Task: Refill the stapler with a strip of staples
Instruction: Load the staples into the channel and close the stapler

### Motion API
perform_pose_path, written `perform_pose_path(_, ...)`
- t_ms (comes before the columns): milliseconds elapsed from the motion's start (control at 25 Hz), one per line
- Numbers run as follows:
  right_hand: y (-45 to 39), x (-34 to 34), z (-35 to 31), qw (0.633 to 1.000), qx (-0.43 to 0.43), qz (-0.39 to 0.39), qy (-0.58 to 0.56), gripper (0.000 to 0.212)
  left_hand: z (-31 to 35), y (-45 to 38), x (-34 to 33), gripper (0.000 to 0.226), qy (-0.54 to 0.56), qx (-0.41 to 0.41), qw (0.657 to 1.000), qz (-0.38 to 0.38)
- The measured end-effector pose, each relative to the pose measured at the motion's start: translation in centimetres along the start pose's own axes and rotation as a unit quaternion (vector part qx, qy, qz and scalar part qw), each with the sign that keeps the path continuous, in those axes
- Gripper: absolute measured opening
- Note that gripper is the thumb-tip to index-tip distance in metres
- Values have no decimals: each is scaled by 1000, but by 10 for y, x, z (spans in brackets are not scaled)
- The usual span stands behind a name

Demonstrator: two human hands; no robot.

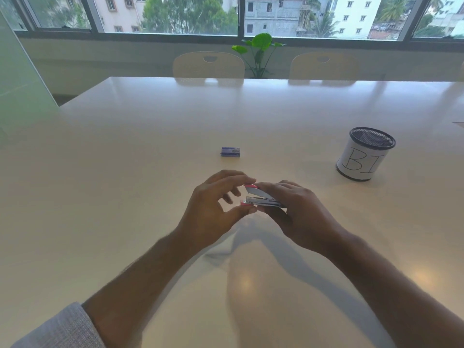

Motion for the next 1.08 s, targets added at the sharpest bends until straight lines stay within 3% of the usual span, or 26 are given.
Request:
perform_pose_path(480, 1, 4, 1, 1000, 9, -1, 4, 37, 7, 2, 3, 37, -63, -22, 997, 42)
perform_pose_path(760, 5, 13, 17, 999, -5, 24, -37, 32, -7, 0, -2, 45, -86, 15, 996, 17)
perform_pose_path(1080, 7, 8, 30, 998, -26, -48, -23, 24, -17, 1, -9, 46, -115, 53, 989, -80)
Point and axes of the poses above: each hand's wrist, its own y-axis away from the middle knuckle, its own x-axis out of the back of the hand, z = x × y, the point moved 6 cm from there along -y, towards the middle knuckle, and after that the axes turned 12 degrees about -z, right-handed, at the moved point
